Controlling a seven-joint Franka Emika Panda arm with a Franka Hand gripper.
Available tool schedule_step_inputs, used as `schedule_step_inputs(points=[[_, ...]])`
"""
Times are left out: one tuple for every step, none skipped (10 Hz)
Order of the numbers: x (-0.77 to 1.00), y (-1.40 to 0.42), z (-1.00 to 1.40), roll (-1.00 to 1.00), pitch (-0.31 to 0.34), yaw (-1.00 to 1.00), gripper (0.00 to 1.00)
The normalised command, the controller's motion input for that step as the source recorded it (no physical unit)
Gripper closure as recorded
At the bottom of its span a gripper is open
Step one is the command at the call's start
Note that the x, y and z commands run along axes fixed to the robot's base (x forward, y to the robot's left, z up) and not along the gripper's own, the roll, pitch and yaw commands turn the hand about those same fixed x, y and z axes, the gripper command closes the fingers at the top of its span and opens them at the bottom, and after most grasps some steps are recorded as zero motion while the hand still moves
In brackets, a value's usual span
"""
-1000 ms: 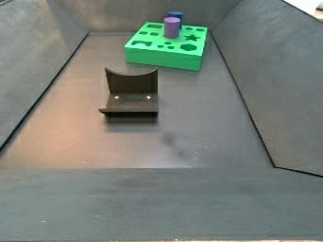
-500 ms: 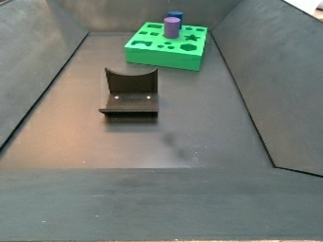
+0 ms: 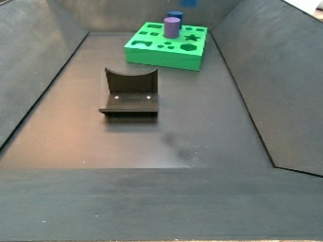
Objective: Pick up the hexagon object. Move up. Place the hexagon object on the fixture. Regrasp the hexagon object. Move to above the board. Insert the hexagon object.
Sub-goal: Insert the hexagon object.
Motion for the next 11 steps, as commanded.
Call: schedule_step_inputs(points=[[-0.11, 0.21, -0.77, -0.11, -0.186, 0.08, 1.0], [-0.04, 0.24, -0.77, -0.1, -0.2, 0.1, 1.0], [0.0, 0.17, -0.9, -0.05, -0.146, 0.08, 1.0], [0.0, 0.03, -0.05, -0.05, -0.02, 0.0, 1.0], [0.0, 0.0, -0.07, 0.01, 0.0, 0.0, 1.0], [0.0, 0.0, -0.37, -0.04, -0.103, 0.01, 1.0], [-0.03, -0.02, -0.32, 0.0, -0.107, 0.01, 1.0], [0.0, 0.0, -0.42, -0.03, -0.13, 0.16, 1.0], [0.0, -0.01, -0.32, -0.05, -0.121, 0.11, 1.0], [0.0, -0.01, -0.04, 0.0, -0.003, 0.0, 1.0], [0.0, 0.0, -0.15, -0.03, -0.034, 0.0, 1.0]])
